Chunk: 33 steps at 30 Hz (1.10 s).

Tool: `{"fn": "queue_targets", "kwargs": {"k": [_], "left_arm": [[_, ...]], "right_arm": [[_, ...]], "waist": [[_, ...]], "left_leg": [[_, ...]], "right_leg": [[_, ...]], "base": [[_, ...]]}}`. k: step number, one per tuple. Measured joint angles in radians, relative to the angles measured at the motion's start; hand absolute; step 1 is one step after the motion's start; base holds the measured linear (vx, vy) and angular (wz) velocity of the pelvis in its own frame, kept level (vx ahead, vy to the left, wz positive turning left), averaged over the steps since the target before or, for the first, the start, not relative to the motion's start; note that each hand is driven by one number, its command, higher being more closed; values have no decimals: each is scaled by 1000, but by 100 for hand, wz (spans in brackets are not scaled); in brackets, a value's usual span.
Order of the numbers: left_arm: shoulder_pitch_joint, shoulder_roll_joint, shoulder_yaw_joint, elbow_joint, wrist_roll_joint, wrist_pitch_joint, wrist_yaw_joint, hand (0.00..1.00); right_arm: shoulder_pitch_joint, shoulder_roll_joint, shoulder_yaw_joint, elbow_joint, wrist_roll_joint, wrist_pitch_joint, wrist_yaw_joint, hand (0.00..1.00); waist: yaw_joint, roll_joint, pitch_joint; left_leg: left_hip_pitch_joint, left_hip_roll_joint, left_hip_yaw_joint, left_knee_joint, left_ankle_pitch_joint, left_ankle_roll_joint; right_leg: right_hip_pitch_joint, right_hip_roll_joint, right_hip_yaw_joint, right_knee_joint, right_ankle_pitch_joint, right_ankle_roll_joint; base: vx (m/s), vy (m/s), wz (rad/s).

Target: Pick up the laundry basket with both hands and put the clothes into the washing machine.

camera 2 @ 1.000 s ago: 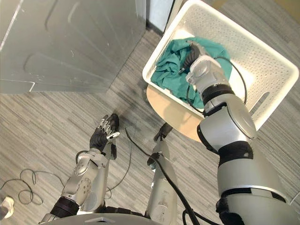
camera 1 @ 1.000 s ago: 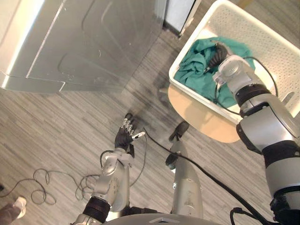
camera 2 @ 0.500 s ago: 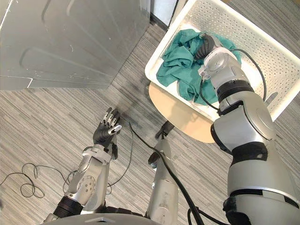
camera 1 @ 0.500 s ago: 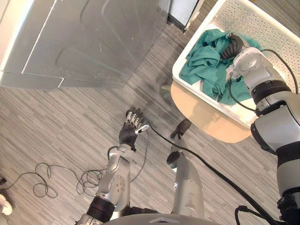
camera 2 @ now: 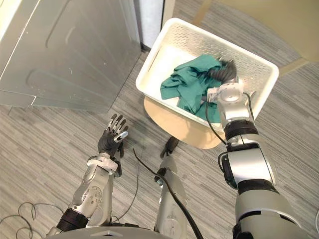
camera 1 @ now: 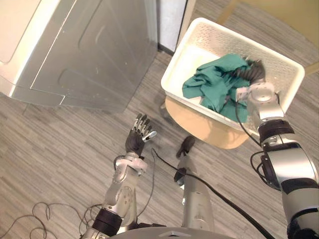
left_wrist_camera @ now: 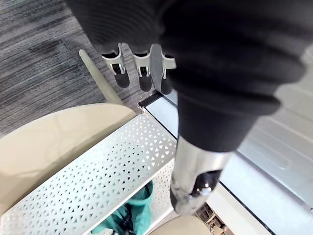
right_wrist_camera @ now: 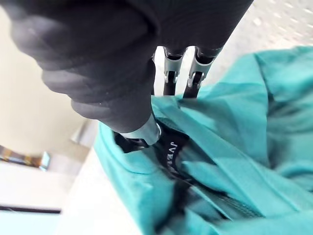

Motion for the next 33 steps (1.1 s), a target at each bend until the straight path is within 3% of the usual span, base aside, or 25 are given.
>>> {"fn": "queue_targets", "kwargs": {"k": [2,4,11,17,23,24,29,33], "left_arm": [[3,8,-1,-8,5,0,1,0],[2,47,-14,-14,10,0,4,0],[-6,84,-29,-13,68,0,22,0],[-50,119,-29,-12,117,0,38,0],[-171,162,-24,14,261,0,60,0],[-203,167,-17,30,262,1,68,0],[-275,186,-6,32,262,0,100,0],[-276,184,9,33,261,-1,105,0]], "right_arm": [[48,20,-83,-122,10,-16,-26,100],[116,80,-157,-266,9,-32,-44,100],[256,154,-239,-482,8,-92,-76,100],[300,163,-240,-531,8,-93,-52,100],[309,159,-162,-561,31,-107,18,100],[298,157,-130,-555,49,-107,40,0],[171,122,8,-459,47,-105,93,0],[-10,81,147,-182,-15,-55,104,0]], "waist": [[-11,-11,-5],[-21,-47,-26],[-60,-126,-98],[-73,-131,-110],[-106,-148,-141],[-113,-155,-155],[-124,-156,-156],[-113,-147,-111]], "left_leg": [[24,6,5,-1,-3,-4],[63,18,21,-4,-11,-13],[120,18,47,-15,-25,-17],[151,12,46,-13,-40,-21],[188,13,51,-3,-54,-21],[187,15,52,10,-63,-22],[122,33,52,133,-125,-13],[53,45,29,234,-164,0]], "right_leg": [[22,7,2,-8,5,6],[49,19,14,-14,3,4],[85,27,42,-24,3,4],[112,30,68,-34,5,10],[147,44,98,-56,14,14],[146,44,109,-56,16,13],[114,47,139,-52,36,13],[94,47,137,-46,62,9]], "base": [[10,-49,-14],[40,-43,-24],[51,-6,-11],[27,21,-7],[35,7,-12],[40,43,-20],[-7,55,-21],[-56,58,-1]]}}
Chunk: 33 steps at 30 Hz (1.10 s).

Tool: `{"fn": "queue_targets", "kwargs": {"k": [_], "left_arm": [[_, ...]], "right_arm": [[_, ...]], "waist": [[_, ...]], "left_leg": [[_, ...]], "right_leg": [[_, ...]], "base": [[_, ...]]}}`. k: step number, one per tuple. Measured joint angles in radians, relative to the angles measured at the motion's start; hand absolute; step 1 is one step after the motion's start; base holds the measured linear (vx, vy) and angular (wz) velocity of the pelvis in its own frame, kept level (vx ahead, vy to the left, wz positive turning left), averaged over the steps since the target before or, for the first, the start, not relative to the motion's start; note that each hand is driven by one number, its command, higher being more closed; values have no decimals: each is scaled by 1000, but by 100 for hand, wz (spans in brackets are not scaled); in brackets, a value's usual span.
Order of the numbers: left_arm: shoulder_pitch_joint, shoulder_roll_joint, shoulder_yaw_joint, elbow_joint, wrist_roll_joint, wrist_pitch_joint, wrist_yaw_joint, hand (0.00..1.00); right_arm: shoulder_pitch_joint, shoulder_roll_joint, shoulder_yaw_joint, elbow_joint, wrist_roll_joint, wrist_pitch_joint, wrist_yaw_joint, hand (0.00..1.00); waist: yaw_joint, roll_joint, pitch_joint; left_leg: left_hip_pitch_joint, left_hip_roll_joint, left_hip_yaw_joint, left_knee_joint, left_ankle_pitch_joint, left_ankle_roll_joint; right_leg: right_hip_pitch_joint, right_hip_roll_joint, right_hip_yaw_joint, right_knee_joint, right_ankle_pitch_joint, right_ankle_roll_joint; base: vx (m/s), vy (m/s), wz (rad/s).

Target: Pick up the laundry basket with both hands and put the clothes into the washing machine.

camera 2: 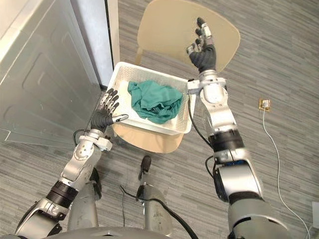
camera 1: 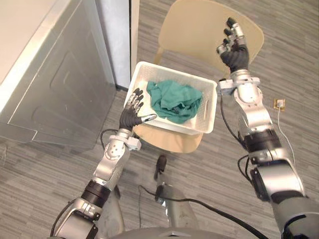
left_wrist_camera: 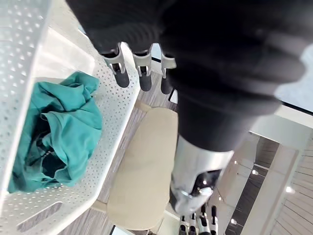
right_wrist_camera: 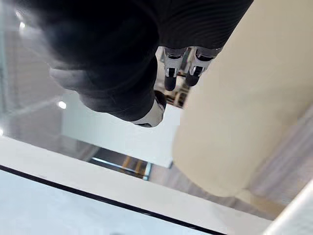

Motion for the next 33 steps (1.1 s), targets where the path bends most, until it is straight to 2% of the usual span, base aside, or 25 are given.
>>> {"fn": "queue_targets", "kwargs": {"k": [1,4,5,6,7,8,10,13,19,24,26,33], "left_arm": [[2,0,0,0,0,-1,-1,0],[26,2,5,4,-1,0,-2,0],[39,1,4,15,-1,0,-3,0],[43,0,4,24,-1,0,-4,0],[53,3,4,30,-1,3,-8,0],[60,2,4,31,-1,4,-9,0],[97,2,5,28,-1,4,-12,0],[123,-2,-3,27,-1,5,-36,0],[122,-48,-13,21,-40,5,-67,0],[112,-82,-32,21,-48,5,-77,0],[109,-90,-32,20,-51,5,-78,0],[75,-121,-34,19,-82,5,-78,0]], "right_arm": [[-71,-16,15,102,-31,20,14,0],[-178,-33,29,255,-99,53,18,0],[-208,-40,40,310,-116,61,19,0],[-225,-43,48,343,-130,63,19,0],[-243,-52,54,400,-163,79,21,0],[-248,-58,54,429,-180,83,22,0],[-267,-59,86,514,-252,97,38,0],[-279,-64,135,577,-335,101,57,0],[-318,-132,213,611,-421,95,67,0],[-246,-122,273,613,-450,101,127,0],[-239,-112,293,612,-450,101,143,0],[-242,-116,333,608,-451,100,128,0]], "waist": [[16,7,41],[38,25,96],[48,38,107],[49,45,111],[48,49,122],[49,49,128],[71,51,129],[76,57,148],[82,64,164],[105,64,168],[104,64,168],[104,64,168]], "left_leg": [[-14,-1,-7,21,-10,5],[-40,-22,-17,23,-14,16],[-52,-29,-28,2,1,23],[-56,-28,-30,-18,13,27],[-67,-44,-41,-31,26,24],[-76,-57,-55,-25,30,21],[-98,-65,-61,-34,47,24],[-123,-65,-80,-37,51,24],[-166,-70,-104,-45,53,26],[-178,-71,-109,-79,70,22],[-179,-70,-109,-85,70,22],[-215,-69,-88,-125,95,20]], "right_leg": [[-1,-1,-3,2,2,9],[-7,-14,-3,-27,-3,17],[-13,-20,-5,-40,-35,52],[-20,-21,-14,-39,-52,55],[-26,-30,-32,-31,-30,29],[-26,-38,-32,-31,7,27],[-50,-40,-48,-38,19,23],[-56,-38,-64,-51,35,16],[-79,-39,-96,-55,35,20],[-93,-42,-114,-55,27,24],[-94,-41,-116,-55,26,25],[-155,-43,-113,-53,25,25]], "base": [[-100,70,10],[-95,57,14],[-70,33,18],[-38,12,33],[-5,0,43],[-9,5,45],[14,-9,18],[55,-5,15],[32,8,14],[26,1,12],[18,2,2],[0,0,0]]}}
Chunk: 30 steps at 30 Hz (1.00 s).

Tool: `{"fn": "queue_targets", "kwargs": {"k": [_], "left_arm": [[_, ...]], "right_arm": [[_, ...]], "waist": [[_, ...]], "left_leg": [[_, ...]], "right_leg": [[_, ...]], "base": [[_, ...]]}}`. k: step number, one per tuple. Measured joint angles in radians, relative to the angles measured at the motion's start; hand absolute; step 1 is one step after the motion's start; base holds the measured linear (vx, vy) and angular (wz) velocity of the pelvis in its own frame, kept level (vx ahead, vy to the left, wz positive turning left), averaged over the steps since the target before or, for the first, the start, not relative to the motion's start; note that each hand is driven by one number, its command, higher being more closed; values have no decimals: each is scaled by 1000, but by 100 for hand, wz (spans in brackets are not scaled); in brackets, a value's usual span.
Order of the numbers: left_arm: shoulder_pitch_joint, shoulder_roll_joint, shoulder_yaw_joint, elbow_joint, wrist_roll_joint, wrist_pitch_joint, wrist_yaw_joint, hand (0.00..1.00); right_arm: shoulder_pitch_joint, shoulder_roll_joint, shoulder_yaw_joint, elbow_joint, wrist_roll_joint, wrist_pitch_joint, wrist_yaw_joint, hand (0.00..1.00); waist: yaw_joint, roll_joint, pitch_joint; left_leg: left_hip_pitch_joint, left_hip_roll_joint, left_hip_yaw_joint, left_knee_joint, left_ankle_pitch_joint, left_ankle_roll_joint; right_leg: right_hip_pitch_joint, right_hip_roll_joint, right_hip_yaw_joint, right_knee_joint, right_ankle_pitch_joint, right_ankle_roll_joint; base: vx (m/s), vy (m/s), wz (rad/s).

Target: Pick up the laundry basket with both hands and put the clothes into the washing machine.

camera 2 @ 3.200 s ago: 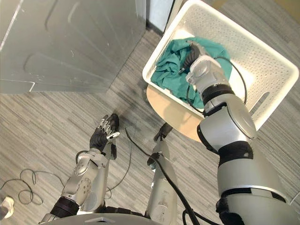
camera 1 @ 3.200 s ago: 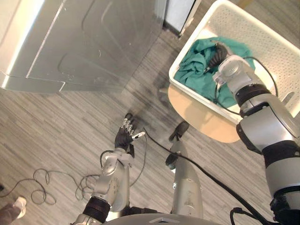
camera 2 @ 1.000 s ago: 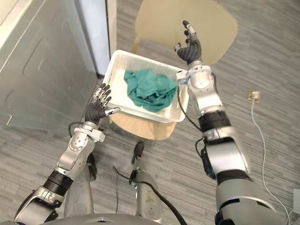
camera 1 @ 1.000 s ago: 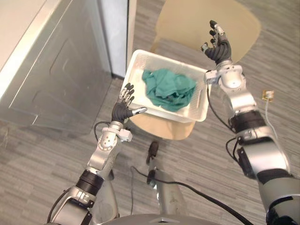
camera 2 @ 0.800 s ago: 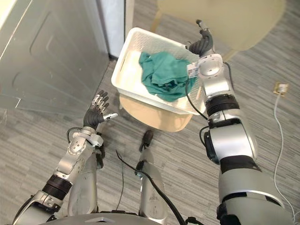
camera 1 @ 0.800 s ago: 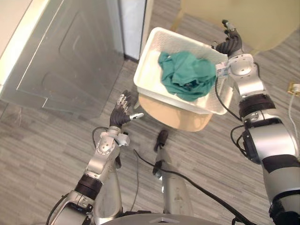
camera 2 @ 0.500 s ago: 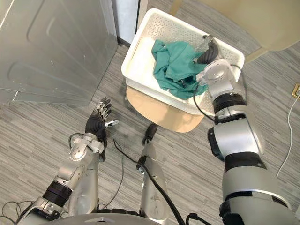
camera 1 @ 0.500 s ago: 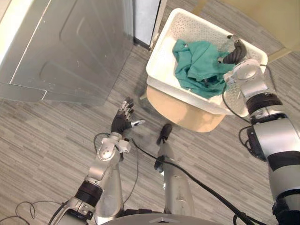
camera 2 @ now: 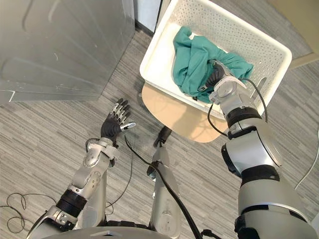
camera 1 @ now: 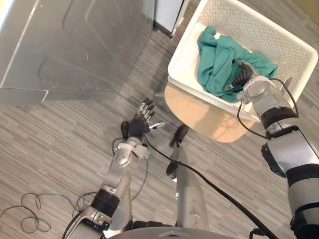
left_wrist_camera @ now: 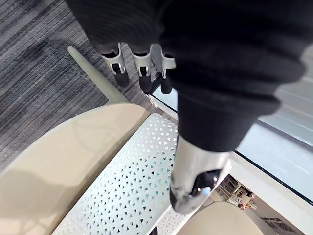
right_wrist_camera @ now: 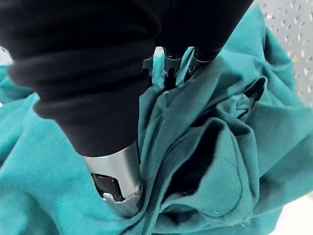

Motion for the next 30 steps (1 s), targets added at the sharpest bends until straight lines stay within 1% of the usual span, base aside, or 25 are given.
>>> {"fn": "queue_targets", "kwargs": {"k": [5,8,10,12,13,14,16,17,19,20,21,24,26,27,28,30], "left_arm": [[-19,-38,0,0,-20,0,1,0],[-26,-43,-1,0,-39,-1,1,0],[-29,-42,-1,-9,-51,-2,1,0],[-26,-40,-3,-43,-59,-4,1,0],[-25,-40,-6,-63,-63,-5,-1,0],[-25,-40,-9,-77,-78,-6,-9,0],[-24,-40,-17,-81,-89,-9,-20,0],[-20,-40,-24,-81,-97,-9,-24,0],[4,-48,-40,-82,-98,-9,-41,0],[11,-53,-40,-82,-98,-9,-42,0],[24,-62,-40,-82,-98,-9,-42,0],[35,-74,-45,-82,-99,-8,-52,0],[35,-74,-44,-83,-100,-8,-56,0],[35,-74,-45,-83,-108,-8,-56,0],[37,-74,-44,-83,-117,-7,-56,0],[37,-74,-43,-83,-118,-7,-56,0]], "right_arm": [[-13,2,35,-2,0,-1,-2,0],[-13,4,45,-1,0,-1,-2,0],[-13,2,56,3,-36,0,-7,0],[-32,-8,71,3,-49,0,-25,0],[-42,-16,73,3,-78,0,-35,0],[-52,-19,75,3,-79,0,-42,0],[-66,-27,98,3,-77,-1,-51,0],[-69,-31,113,2,-76,-2,-55,100],[-69,-32,122,2,-55,-1,-55,100],[-69,-32,127,2,-40,-1,-57,100],[-69,-32,134,2,15,-1,-57,100],[-70,-28,134,8,183,-8,-57,100],[-71,-21,133,24,258,-13,-57,100],[-72,-16,131,41,313,-23,-57,100],[-68,-13,130,45,362,-24,-57,100],[-55,-8,127,48,402,-26,-54,100]], "waist": [[-2,0,0],[-1,0,0],[1,0,-1],[2,0,-2],[5,0,-3],[10,1,-3],[15,1,-5],[16,1,-9],[18,2,-48],[20,2,-55],[23,2,-71],[29,16,-86],[36,20,-92],[43,20,-94],[46,23,-106],[50,30,-120]], "left_leg": [[-1,10,6,-2,2,-2],[-2,9,8,-10,2,-3],[-6,6,13,-29,14,-2],[-16,5,19,-49,30,-4],[-21,4,24,-63,40,-8],[-23,3,29,-78,52,-9],[-24,2,33,-100,63,-15],[-26,2,34,-112,69,-16],[-49,2,44,-135,88,-19],[-53,2,47,-140,91,-17],[-57,4,57,-150,97,-20],[-53,7,62,-162,107,-27],[-47,9,65,-164,109,-28],[-39,10,71,-169,111,-29],[-36,10,74,-175,114,-29],[-31,11,77,-181,119,-28]], "right_leg": [[-5,6,4,1,0,0],[-8,6,7,0,0,0],[-22,3,7,0,0,0],[-41,3,7,-3,0,0],[-50,3,7,-12,1,-2],[-63,4,10,-12,7,-9],[-77,5,12,-12,4,-11],[-85,5,12,-12,3,-14],[-120,6,12,-12,4,-17],[-128,6,13,-12,6,-19],[-140,6,17,-12,7,-20],[-143,8,18,-12,3,-33],[-143,10,21,-12,9,-39],[-141,12,28,-12,9,-39],[-142,12,30,-12,10,-39],[-140,14,29,-12,10,-40]], "base": [[-22,-2,-3],[-47,13,-1],[-57,7,2],[-54,-4,1],[-54,-11,-1],[-55,-10,-2],[-58,-9,-2],[-60,-10,2],[-49,-10,4],[-56,-11,-1],[-53,-9,-5],[-46,-6,-3],[-48,-6,-7],[-42,-6,-9],[-41,-6,-7],[-43,-2,-2]]}}
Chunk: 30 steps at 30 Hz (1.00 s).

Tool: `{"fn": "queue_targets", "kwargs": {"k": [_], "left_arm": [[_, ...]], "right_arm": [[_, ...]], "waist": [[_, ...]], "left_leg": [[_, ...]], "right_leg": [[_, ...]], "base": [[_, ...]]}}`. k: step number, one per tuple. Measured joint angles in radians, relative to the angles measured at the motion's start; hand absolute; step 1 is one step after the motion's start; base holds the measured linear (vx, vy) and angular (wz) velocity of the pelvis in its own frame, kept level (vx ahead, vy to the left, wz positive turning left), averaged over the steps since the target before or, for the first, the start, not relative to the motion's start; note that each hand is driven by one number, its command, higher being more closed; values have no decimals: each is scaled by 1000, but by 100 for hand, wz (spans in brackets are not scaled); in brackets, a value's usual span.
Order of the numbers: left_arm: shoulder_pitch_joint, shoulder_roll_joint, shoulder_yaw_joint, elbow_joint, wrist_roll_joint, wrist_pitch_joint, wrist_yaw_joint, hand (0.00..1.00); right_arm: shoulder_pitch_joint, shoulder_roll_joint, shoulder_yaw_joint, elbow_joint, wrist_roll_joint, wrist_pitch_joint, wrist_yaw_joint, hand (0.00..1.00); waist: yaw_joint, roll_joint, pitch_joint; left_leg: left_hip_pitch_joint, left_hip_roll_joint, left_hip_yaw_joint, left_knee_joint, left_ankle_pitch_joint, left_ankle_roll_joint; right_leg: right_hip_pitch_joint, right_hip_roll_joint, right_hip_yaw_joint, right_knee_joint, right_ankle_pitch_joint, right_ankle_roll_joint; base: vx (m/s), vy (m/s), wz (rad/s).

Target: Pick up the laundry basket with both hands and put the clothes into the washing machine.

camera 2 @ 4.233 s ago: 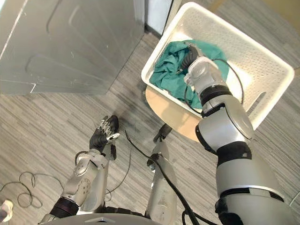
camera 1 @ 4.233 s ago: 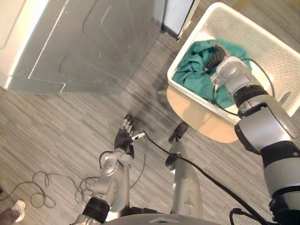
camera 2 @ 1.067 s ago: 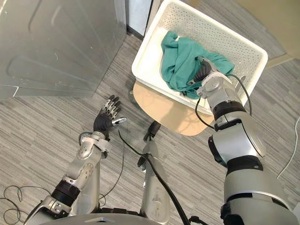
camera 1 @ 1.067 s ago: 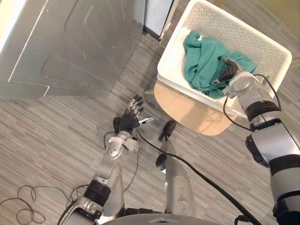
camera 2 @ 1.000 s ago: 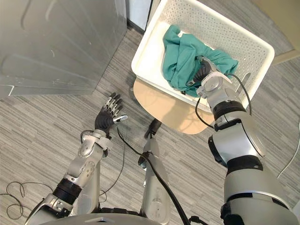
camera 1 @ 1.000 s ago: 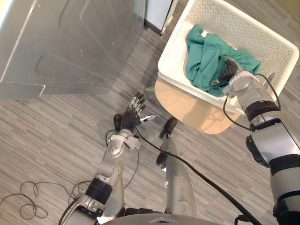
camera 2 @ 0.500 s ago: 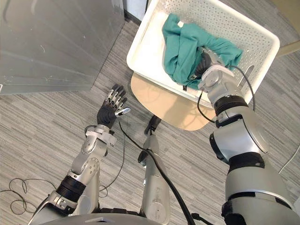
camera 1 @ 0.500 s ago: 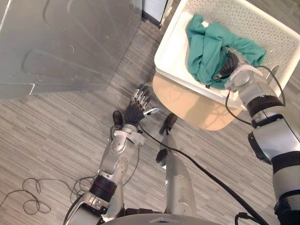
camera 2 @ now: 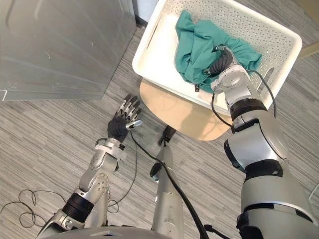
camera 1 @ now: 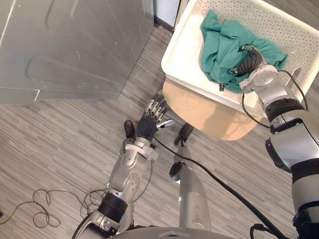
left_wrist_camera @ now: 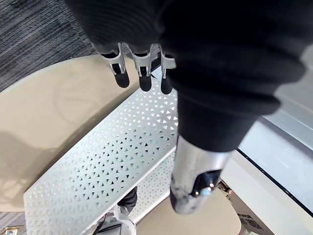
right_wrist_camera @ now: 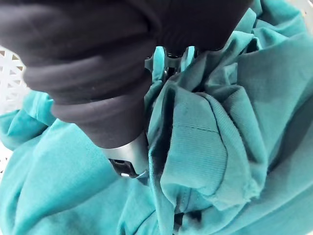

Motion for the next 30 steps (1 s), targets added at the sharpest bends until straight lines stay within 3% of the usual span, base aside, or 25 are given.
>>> {"fn": "queue_targets", "kwargs": {"k": [18,30], "left_arm": [[8,1,10,-32,-23,1,2,0],[19,2,55,-28,-28,0,22,0]], "right_arm": [[37,42,-117,36,286,-15,8,100],[158,91,-388,-99,585,-69,9,100]], "waist": [[20,6,-13],[15,6,-13]], "left_leg": [[27,9,-11,7,-3,-4],[-37,54,-22,175,-86,5]], "right_leg": [[36,9,-10,2,-10,4],[36,28,-4,20,-13,8]], "base": [[-62,-1,0],[-72,-8,-7]]}}
